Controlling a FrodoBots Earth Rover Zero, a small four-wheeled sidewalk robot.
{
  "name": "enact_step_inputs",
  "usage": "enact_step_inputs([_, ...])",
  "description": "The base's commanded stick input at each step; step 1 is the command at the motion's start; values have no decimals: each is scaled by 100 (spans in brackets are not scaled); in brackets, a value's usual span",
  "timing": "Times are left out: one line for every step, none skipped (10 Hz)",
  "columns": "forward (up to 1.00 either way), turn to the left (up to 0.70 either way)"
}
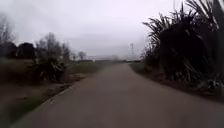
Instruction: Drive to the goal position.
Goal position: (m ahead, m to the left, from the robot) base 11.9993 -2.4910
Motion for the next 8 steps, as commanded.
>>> enact_step_inputs([85, 0])
enact_step_inputs([85, 0])
enact_step_inputs([85, 0])
enact_step_inputs([85, 0])
enact_step_inputs([85, 0])
enact_step_inputs([85, 0])
enact_step_inputs([85, 0])
enact_step_inputs([85, 0])
